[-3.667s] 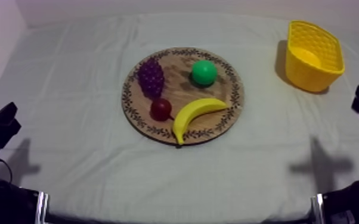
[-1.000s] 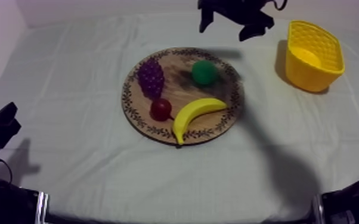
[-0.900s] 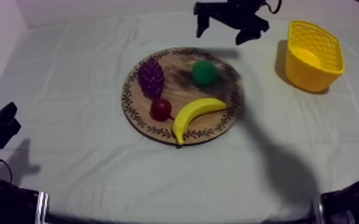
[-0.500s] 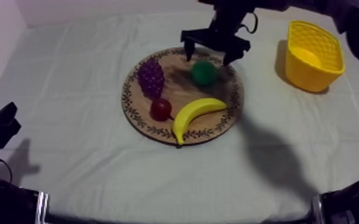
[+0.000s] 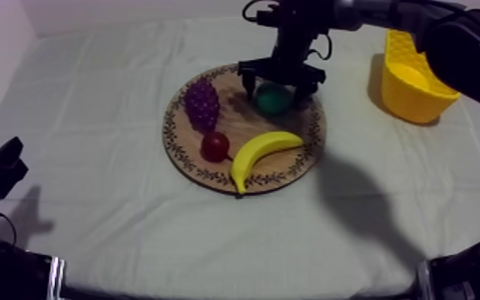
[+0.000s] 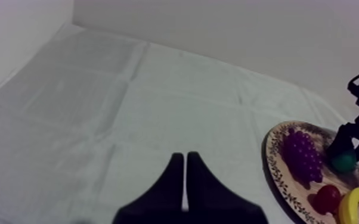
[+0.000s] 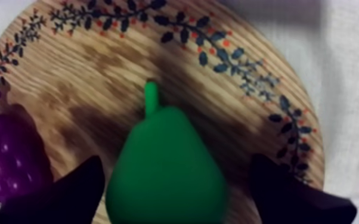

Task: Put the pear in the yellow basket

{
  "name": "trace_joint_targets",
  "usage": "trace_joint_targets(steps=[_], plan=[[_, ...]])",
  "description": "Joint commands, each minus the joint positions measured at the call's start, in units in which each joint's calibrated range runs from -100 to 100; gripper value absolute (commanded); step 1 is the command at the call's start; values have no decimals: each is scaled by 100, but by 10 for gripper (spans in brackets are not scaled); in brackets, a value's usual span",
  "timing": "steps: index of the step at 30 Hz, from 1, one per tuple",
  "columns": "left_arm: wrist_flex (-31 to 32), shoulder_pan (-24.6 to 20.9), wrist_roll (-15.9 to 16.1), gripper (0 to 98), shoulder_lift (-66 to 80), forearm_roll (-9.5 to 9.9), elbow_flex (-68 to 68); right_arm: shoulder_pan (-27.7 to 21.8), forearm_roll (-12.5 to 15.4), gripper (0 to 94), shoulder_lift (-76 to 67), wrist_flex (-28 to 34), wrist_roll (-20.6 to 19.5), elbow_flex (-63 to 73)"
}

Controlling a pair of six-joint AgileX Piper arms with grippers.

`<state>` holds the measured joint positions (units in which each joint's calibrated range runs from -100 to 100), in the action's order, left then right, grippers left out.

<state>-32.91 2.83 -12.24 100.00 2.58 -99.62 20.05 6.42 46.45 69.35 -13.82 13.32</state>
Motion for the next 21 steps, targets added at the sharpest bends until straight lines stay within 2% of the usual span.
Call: trace_joint_targets(steps=[1,10,21], plan=[[1,3,0,1,0,-2,-5,-7,29,693,14,-59,23,-22],[1,3,0,1,0,-2,-5,80,33,410,-198,-153,85,-277],[1,3,0,1,0,-2,-5,47,-89,350,-2196,5,107,-1150]])
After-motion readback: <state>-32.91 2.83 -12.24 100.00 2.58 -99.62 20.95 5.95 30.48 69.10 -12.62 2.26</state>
